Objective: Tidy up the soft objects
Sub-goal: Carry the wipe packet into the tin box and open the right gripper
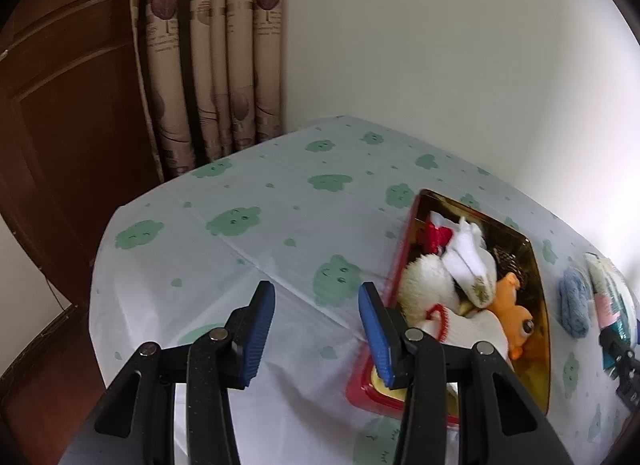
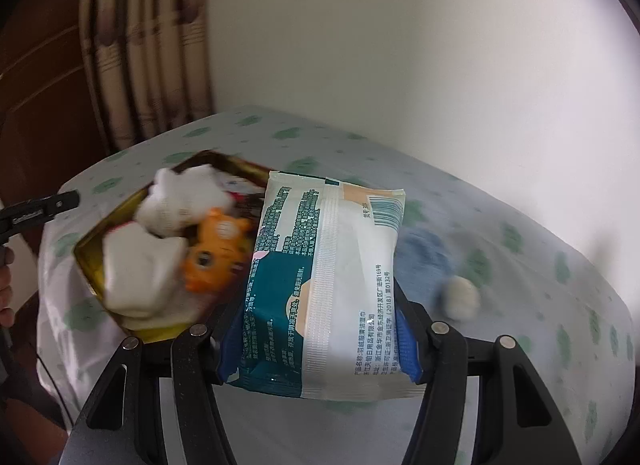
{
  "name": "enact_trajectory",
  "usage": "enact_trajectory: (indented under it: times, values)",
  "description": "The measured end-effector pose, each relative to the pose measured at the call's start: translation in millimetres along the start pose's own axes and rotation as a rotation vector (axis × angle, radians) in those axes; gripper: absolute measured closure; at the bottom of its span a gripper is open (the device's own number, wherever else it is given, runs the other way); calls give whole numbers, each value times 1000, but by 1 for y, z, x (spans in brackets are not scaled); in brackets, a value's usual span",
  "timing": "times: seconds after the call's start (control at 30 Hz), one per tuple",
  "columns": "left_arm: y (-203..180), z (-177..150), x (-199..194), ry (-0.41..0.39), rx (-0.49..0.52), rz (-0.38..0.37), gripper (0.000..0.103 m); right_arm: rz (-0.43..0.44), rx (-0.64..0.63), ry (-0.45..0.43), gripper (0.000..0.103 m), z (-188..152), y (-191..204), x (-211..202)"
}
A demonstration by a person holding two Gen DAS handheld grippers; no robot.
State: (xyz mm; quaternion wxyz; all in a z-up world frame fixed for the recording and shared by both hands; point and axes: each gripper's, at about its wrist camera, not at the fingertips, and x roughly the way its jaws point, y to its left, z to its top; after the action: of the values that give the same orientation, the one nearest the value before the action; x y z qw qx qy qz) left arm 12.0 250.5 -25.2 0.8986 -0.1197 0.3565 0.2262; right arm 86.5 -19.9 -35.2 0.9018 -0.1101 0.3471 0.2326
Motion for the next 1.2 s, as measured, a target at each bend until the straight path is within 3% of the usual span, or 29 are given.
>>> enact_trajectory:
  times: [0.33,0.73,0.87,1.0,1.2]
  values:
    - [14,1,2,1,-41,62,59,118,-76,7,45,18,70,32]
    - [17,1,7,17,-58,66,59,144,-88,19,44,31,100,61]
    - [17,1,8,19,-60,65,59,136,-108,20,38,29,105,62]
    - [16,0,7,20,-57,67,59,130,-118,8,20,29,106,55]
    - [14,0,7,13,-46,65,59,139,-115,-19,18,29,100,34]
